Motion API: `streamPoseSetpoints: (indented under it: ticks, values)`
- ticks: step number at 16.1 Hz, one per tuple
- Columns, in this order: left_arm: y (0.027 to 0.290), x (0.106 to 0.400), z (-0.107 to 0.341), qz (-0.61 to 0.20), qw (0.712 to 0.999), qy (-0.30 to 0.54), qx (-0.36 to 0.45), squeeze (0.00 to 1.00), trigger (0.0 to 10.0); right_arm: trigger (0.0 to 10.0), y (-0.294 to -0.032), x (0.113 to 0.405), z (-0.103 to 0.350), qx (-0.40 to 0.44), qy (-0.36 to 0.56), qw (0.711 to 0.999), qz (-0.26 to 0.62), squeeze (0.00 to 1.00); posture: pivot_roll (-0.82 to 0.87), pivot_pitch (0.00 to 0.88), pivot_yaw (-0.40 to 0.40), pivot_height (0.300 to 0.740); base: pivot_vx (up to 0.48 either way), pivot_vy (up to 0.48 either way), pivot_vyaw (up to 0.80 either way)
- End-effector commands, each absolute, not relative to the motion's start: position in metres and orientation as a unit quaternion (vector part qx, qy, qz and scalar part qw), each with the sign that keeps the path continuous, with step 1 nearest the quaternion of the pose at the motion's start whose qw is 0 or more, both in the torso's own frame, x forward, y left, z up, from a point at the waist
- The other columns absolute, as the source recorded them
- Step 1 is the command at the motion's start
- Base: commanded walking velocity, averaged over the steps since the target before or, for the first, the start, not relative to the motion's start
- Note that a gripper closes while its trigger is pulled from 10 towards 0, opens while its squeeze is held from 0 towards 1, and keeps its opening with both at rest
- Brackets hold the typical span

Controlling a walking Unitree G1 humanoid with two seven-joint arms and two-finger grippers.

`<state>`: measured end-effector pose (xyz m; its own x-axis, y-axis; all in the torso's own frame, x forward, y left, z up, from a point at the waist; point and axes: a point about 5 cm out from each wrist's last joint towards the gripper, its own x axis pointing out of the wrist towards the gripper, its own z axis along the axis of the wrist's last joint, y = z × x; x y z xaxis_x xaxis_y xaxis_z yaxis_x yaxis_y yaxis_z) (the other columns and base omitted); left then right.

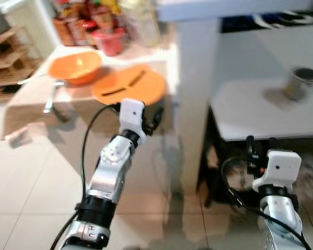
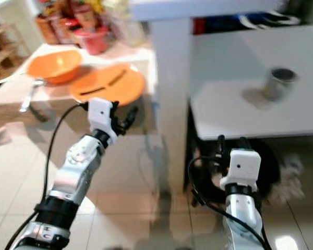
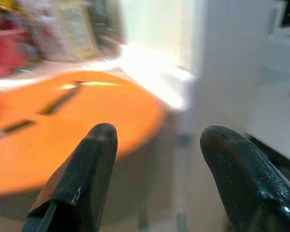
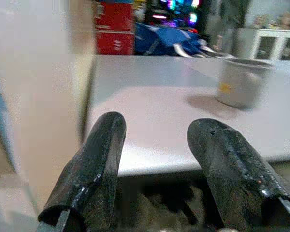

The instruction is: Setting the table

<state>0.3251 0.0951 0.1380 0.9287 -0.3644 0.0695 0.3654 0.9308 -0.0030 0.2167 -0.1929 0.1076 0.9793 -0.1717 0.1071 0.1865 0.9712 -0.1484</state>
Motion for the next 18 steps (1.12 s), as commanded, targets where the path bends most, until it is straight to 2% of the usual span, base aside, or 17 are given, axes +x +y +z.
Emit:
streamPoseSetpoints:
  ticks: [1,6,11,13,14,18]
  values:
    - [0.109,0.327,0.142,-0.161,0.986,-0.046,-0.008,0.0,10.0,10.0,-0.184,0.219,0.112,-0.073,-0.057,0.993,-0.078,0.0,-0.05,0.0,0.095,0.707,0.0,0.0,0.0]
    - [0.1,0.324,0.165,-0.183,0.978,-0.1,-0.006,0.0,10.0,10.0,-0.185,0.218,0.111,-0.076,-0.056,0.993,-0.075,0.0,-0.06,0.0,0.093,0.707,0.0,0.0,0.0]
    - [0.104,0.335,0.187,-0.172,0.977,-0.127,0.009,0.0,10.0,10.0,-0.184,0.218,0.111,-0.076,-0.055,0.993,-0.073,0.0,-0.05,0.0,0.091,0.707,0.0,0.0,0.0]
    - [0.109,0.341,0.191,-0.161,0.981,-0.108,-0.002,0.0,10.0,10.0,-0.184,0.218,0.11,-0.076,-0.054,0.993,-0.072,0.0,-0.05,0.0,0.088,0.707,0.0,0.0,0.0]
    - [0.117,0.346,0.188,-0.139,0.988,-0.055,-0.026,0.0,10.0,10.0,-0.184,0.219,0.109,-0.076,-0.053,0.993,-0.069,0.0,-0.05,0.0,0.087,0.707,0.0,0.0,0.0]
    - [0.129,0.351,0.181,-0.088,0.993,0.017,-0.078,0.0,10.0,10.0,-0.183,0.219,0.106,-0.076,-0.048,0.994,-0.064,0.0,-0.03,0.0,0.079,0.707,0.0,0.0,0.0]
